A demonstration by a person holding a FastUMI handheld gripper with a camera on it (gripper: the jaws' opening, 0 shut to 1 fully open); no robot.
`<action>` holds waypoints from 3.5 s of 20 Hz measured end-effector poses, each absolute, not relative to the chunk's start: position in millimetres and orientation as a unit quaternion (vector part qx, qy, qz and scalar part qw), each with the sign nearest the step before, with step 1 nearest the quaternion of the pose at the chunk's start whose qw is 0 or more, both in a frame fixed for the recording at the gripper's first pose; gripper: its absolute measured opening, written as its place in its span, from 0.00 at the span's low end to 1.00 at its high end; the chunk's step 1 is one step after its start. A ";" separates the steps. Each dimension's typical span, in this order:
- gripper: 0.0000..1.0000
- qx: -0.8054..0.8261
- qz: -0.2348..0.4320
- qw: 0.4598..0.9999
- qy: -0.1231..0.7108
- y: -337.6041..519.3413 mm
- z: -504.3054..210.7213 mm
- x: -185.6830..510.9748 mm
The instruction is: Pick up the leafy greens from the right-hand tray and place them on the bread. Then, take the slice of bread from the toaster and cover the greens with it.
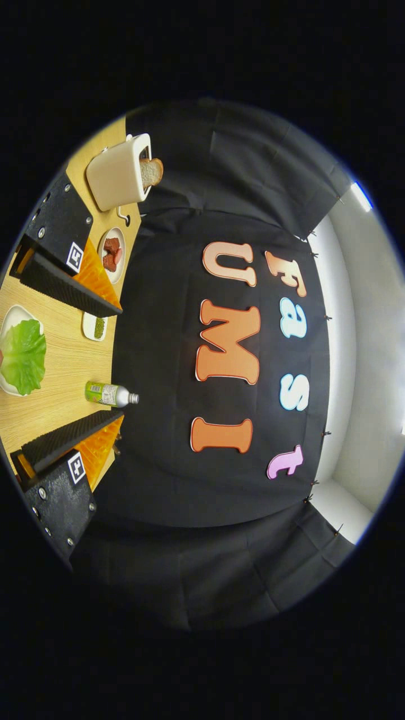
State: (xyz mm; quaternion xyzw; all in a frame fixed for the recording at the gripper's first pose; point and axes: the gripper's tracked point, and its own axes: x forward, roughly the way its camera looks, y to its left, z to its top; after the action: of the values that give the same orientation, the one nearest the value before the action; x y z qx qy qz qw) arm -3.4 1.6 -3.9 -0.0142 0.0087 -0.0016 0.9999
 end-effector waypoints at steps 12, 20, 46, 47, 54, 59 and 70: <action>0.99 -0.023 0.006 0.999 0.036 5.5 -8.9 -3.8; 0.99 -0.039 0.042 0.990 0.127 14.6 -42.8 5.3; 0.99 -0.036 0.112 0.891 0.439 18.8 -164.4 1.2; 0.99 -0.035 0.114 0.887 0.447 19.7 -169.1 0.2; 0.98 -0.042 0.129 0.847 0.515 25.2 -212.5 -14.4; 0.97 -0.056 0.124 0.828 0.544 18.5 -235.8 -18.8; 0.76 -0.055 0.119 0.813 0.568 21.0 -260.4 -23.2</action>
State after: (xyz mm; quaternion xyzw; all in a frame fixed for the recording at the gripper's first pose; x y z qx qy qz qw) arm -23.2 21.0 -260.4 -0.0548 0.5677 0.1191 0.8128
